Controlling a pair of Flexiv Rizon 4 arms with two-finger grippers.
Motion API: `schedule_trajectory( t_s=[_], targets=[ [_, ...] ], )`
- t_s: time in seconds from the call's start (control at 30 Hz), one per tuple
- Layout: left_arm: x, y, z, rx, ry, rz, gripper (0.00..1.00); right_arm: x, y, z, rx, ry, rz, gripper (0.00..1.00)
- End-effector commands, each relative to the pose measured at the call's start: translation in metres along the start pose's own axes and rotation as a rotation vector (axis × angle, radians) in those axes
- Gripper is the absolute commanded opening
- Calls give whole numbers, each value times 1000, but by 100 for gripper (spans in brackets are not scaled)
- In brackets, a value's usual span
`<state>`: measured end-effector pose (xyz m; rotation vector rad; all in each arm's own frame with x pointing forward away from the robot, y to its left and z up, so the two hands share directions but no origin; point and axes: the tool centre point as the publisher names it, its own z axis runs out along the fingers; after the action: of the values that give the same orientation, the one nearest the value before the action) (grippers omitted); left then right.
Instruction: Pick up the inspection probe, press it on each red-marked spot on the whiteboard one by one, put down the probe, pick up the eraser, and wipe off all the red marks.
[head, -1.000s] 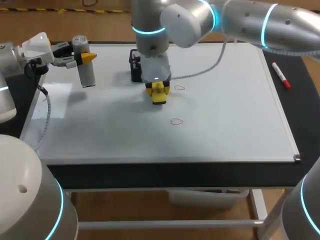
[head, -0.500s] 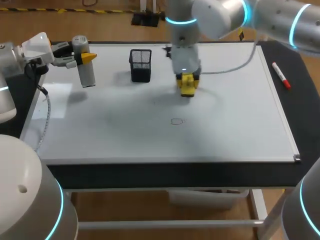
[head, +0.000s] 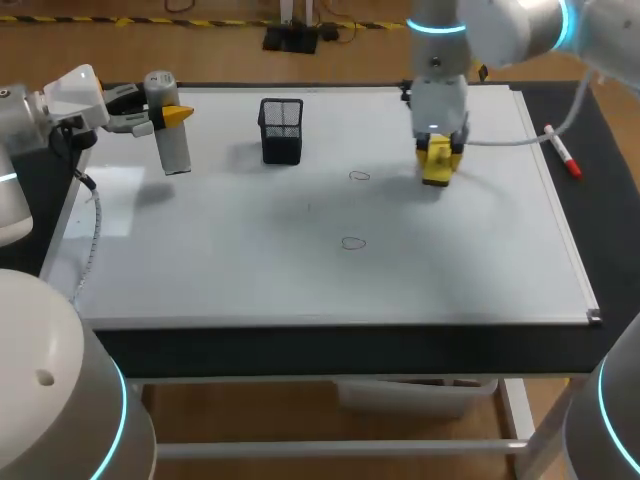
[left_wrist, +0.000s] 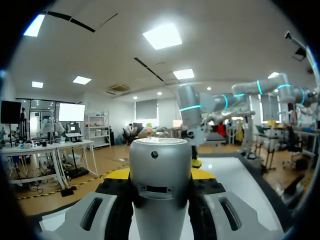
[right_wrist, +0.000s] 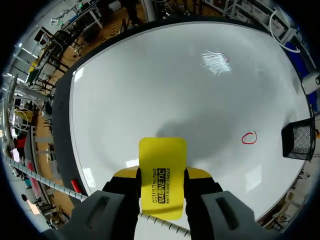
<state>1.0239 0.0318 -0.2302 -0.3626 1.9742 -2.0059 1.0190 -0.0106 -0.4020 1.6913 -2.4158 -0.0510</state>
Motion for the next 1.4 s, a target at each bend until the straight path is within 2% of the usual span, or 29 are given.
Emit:
schedule_trajectory(
  t_s=[0.03, 0.27, 0.47, 0.73, 1.4],
  targets=[
    [0, -1, 0, 0, -1, 1, 0, 29, -11, 2, -16, -31, 10, 0],
    [0, -1, 0, 0, -1, 1, 0, 57, -20, 6, -17, -72, 59, 0],
    [0, -1, 0, 0, -1, 1, 0, 70, -21, 6, -5, -91, 79, 0],
    [0, -1, 0, 0, -1, 1, 0, 76, -18, 4, 22, -63, 93, 0],
    [0, -1, 0, 0, -1, 1, 0, 76, -18, 4, 22, -63, 93, 0]
  ],
)
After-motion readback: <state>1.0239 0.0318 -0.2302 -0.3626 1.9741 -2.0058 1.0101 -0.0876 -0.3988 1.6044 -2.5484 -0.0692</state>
